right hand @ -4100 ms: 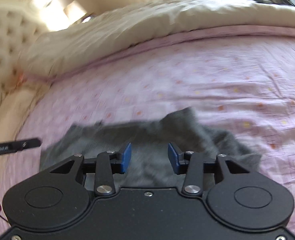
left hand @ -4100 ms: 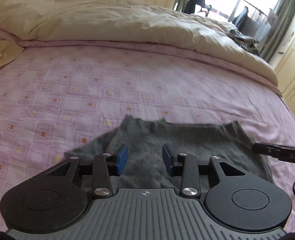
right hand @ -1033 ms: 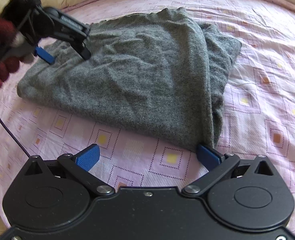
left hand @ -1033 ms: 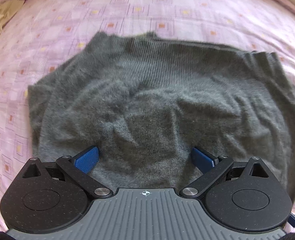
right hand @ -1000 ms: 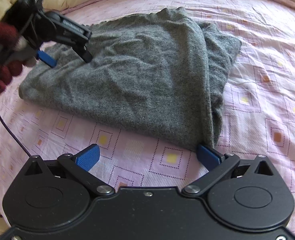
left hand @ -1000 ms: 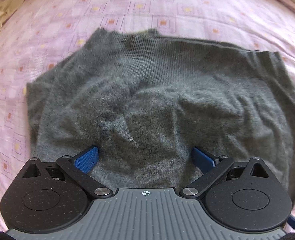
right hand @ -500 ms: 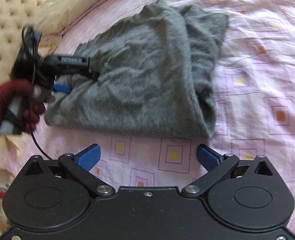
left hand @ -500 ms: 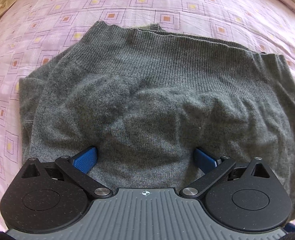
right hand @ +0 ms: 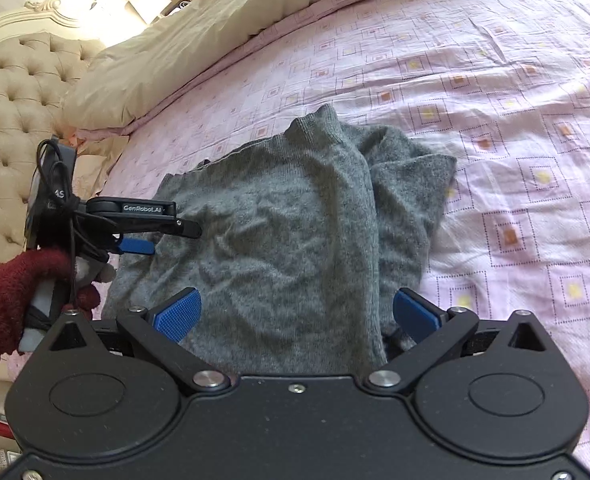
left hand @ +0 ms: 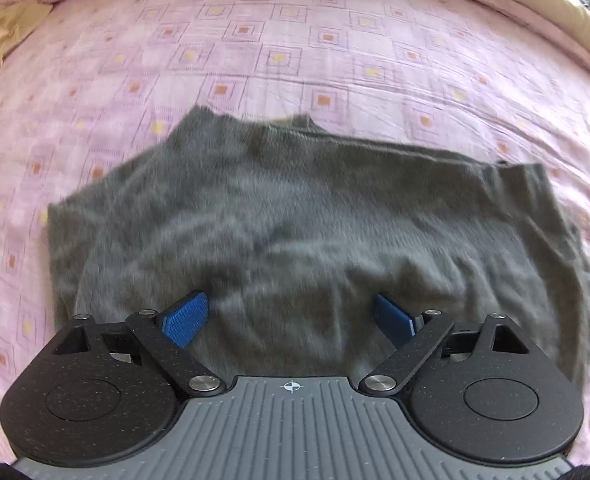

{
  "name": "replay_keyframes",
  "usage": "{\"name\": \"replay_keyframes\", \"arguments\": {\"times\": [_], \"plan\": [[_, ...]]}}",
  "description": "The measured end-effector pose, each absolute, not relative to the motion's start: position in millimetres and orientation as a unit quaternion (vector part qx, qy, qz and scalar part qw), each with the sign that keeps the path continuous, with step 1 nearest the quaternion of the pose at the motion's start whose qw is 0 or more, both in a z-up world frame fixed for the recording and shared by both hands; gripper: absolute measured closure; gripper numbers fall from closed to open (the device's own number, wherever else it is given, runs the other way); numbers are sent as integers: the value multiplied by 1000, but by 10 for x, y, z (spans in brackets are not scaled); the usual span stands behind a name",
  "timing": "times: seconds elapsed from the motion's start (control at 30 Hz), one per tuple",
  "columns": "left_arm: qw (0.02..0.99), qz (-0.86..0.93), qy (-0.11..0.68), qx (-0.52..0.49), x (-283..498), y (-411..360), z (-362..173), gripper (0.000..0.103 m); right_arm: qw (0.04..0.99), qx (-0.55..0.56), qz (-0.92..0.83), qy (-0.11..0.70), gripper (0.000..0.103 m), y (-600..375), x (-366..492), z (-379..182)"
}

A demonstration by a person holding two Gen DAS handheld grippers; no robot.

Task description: Fold small clothes

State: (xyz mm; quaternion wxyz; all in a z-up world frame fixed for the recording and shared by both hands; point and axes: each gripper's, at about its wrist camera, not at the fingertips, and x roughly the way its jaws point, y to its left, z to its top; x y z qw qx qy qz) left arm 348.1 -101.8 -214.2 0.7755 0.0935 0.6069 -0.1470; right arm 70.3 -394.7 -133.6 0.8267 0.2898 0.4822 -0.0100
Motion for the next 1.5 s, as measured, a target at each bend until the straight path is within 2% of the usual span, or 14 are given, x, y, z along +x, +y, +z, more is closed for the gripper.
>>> {"name": "replay_keyframes", "arguments": {"times": [0.33,0.57,0.7,0.8,0.9,0.97,1.23,1.5], "plan": [[774,-143,603,131,3758,-1329,-2343,8,821,313,-39,477,1,-4119,725,-1475],[778,-147,597,128,3711,-1299,-2346,7,786,388,-47,479,0,-4418,823,-1816],[778,-145,598,128,3694,-1323,-2305,6,760,462,-24,457,0,-4536,892,-2016],[778,-148,597,127,3687,-1327,-2303,6,760,475,-17,443,0,-4537,996,-2080],[783,-148,592,117,3691,-1293,-2243,11,758,487,-13,435,0,-4537,1101,-2124],[791,-143,586,97,3663,-1237,-2151,19,755,491,-13,434,0,-4531,1135,-2135],[804,-157,569,75,3064,-1044,-1885,19,752,494,1,437,0,-4558,1135,-2157],[779,-169,589,130,2517,-984,-2079,19,750,470,16,466,0,-4496,1178,-2117]]}}
